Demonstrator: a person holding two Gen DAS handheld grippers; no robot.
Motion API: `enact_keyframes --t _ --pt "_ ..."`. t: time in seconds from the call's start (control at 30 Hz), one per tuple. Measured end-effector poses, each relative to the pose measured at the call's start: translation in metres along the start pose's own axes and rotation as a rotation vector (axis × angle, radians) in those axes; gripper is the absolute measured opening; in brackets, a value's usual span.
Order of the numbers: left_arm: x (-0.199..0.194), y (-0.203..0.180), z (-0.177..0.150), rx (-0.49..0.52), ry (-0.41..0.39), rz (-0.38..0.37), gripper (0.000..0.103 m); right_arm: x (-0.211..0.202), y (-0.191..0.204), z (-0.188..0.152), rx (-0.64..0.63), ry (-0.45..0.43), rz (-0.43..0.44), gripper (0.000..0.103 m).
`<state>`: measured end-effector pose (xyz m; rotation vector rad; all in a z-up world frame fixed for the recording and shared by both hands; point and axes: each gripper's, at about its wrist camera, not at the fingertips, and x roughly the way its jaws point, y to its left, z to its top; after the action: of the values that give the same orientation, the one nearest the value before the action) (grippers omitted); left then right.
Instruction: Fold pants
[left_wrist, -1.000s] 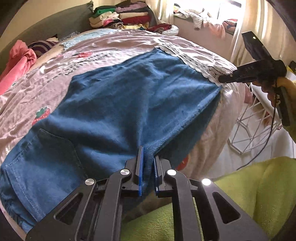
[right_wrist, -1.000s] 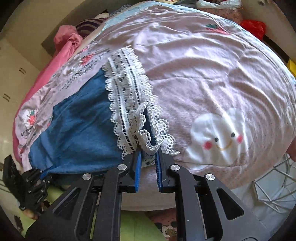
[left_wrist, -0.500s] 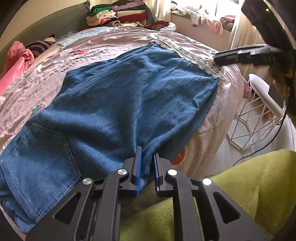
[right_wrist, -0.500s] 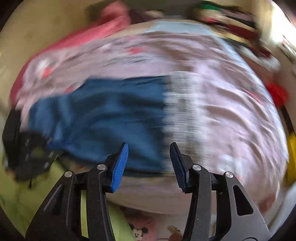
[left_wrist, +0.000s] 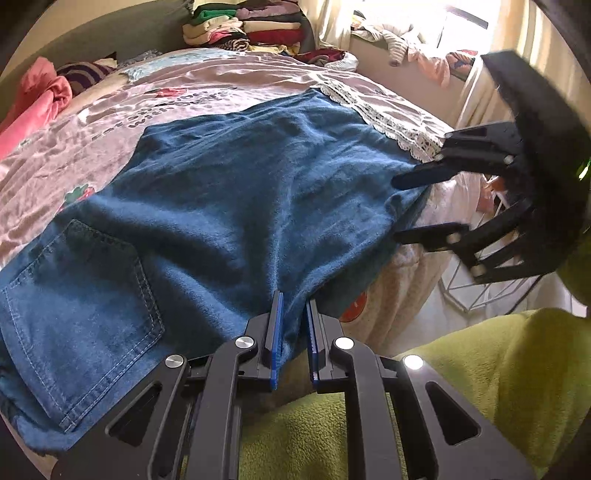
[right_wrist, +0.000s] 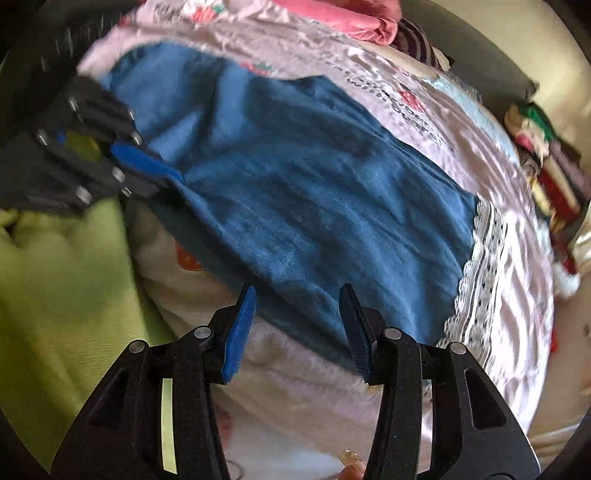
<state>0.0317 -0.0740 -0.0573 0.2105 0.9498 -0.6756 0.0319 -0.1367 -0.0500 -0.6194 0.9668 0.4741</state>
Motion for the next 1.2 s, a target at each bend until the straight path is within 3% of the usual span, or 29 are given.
enact_keyframes --t 0.07,0.33,0.43,0.53,0.6,0.63,0.7,0.77,0.83,0.9,0.97,1.07,1.13,1.17,1.2 --pt "-0.003 0.001 0.000 -0.002 -0.003 -0.005 0.011 0.004 0.000 0.000 -0.004 0.016 0.009 0.005" --pt "-0.006 0.004 -0.006 -0.007 0.014 -0.025 0.011 0.008 -0.002 -0.010 -0.014 0.045 0.099 0.003" --pt "-0.007 0.003 -0.011 -0.008 0.026 -0.021 0.015 0.005 -0.008 -0.009 0.015 0.045 0.143 0.007" --pt "-0.024 0.005 -0.014 -0.021 -0.015 -0.033 0.041 -0.007 -0.020 -0.008 0.062 0.025 0.211 0.018" --pt "-0.046 0.014 -0.017 -0.063 -0.073 -0.025 0.057 -0.025 -0.030 -0.008 0.108 -0.042 0.243 0.030" --pt "-0.054 0.020 -0.018 -0.084 -0.096 -0.007 0.062 -0.032 -0.035 -0.007 0.138 -0.076 0.248 0.037" --pt "-0.077 0.037 -0.021 -0.159 -0.156 0.055 0.076 -0.042 -0.055 -0.005 0.215 -0.139 0.246 0.039" --pt "-0.102 0.063 -0.030 -0.266 -0.217 0.130 0.077 -0.045 -0.075 -0.003 0.288 -0.173 0.210 0.050" --pt "-0.117 0.086 -0.041 -0.362 -0.239 0.194 0.077 -0.044 -0.091 -0.007 0.376 -0.183 0.176 0.052" --pt "-0.124 0.108 -0.052 -0.458 -0.242 0.265 0.097 -0.037 -0.105 -0.008 0.440 -0.169 0.159 0.053" --pt "-0.123 0.128 -0.064 -0.555 -0.222 0.344 0.098 -0.031 -0.109 -0.011 0.471 -0.152 0.140 0.053" --pt "-0.107 0.150 -0.074 -0.663 -0.194 0.306 0.098 -0.015 -0.114 -0.015 0.507 -0.106 0.135 0.054" --pt "-0.096 0.156 -0.075 -0.675 -0.209 0.252 0.093 -0.006 -0.111 -0.022 0.513 -0.070 0.134 0.056" --pt "-0.093 0.154 -0.074 -0.659 -0.218 0.233 0.060 -0.003 -0.108 -0.025 0.518 -0.047 0.125 0.056" --pt "-0.090 0.153 -0.073 -0.644 -0.200 0.267 0.044 0.005 -0.109 -0.028 0.527 -0.012 0.120 0.056"
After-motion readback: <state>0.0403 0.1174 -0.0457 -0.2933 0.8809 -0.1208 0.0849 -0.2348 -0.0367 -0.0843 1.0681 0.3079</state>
